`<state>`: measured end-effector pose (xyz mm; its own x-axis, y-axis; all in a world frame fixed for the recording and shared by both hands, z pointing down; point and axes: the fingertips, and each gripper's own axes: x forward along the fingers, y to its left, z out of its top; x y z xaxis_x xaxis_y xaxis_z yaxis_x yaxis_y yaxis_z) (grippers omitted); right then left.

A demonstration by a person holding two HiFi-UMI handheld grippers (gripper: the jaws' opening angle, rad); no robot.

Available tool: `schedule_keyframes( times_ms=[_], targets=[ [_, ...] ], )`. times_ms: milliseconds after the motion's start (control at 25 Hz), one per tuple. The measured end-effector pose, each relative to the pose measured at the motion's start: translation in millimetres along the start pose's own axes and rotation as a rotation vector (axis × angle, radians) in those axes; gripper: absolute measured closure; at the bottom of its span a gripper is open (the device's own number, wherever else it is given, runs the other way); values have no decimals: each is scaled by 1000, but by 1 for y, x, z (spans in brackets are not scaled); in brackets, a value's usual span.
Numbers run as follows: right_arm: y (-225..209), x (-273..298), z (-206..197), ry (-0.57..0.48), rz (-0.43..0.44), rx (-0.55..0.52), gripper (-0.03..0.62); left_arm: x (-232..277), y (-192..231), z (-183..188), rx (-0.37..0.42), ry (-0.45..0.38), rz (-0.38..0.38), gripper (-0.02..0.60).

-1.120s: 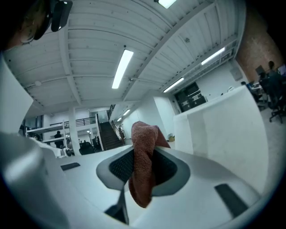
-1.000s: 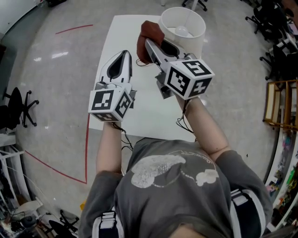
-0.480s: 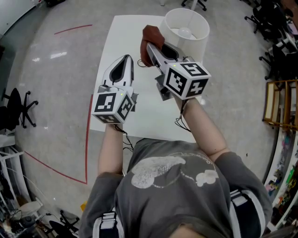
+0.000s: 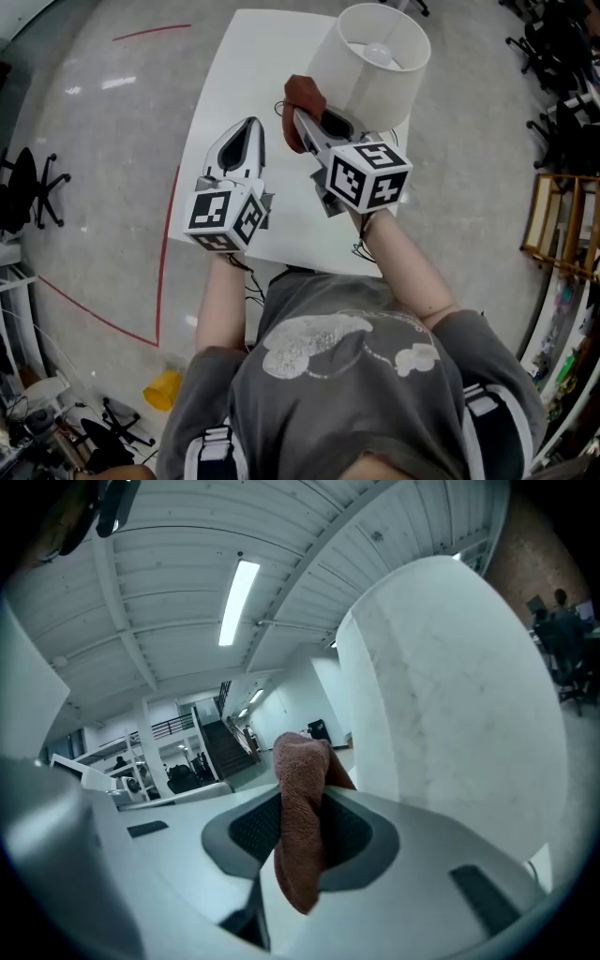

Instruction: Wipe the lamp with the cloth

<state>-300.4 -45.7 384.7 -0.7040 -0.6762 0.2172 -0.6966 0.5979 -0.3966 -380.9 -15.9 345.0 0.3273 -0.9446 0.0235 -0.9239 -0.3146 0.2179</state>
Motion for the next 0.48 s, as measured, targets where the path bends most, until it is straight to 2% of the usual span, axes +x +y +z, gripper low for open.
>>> schedule_keyframes(
  times_ms=[240,480],
  targets=[
    [-9,-30,-12,58,103,-21,502,-7,-37,-18,-5,-8,103,574],
    [-6,-49,-25,114,259,-45,502,-29,-58,-29,5,-25,255,574]
  ],
)
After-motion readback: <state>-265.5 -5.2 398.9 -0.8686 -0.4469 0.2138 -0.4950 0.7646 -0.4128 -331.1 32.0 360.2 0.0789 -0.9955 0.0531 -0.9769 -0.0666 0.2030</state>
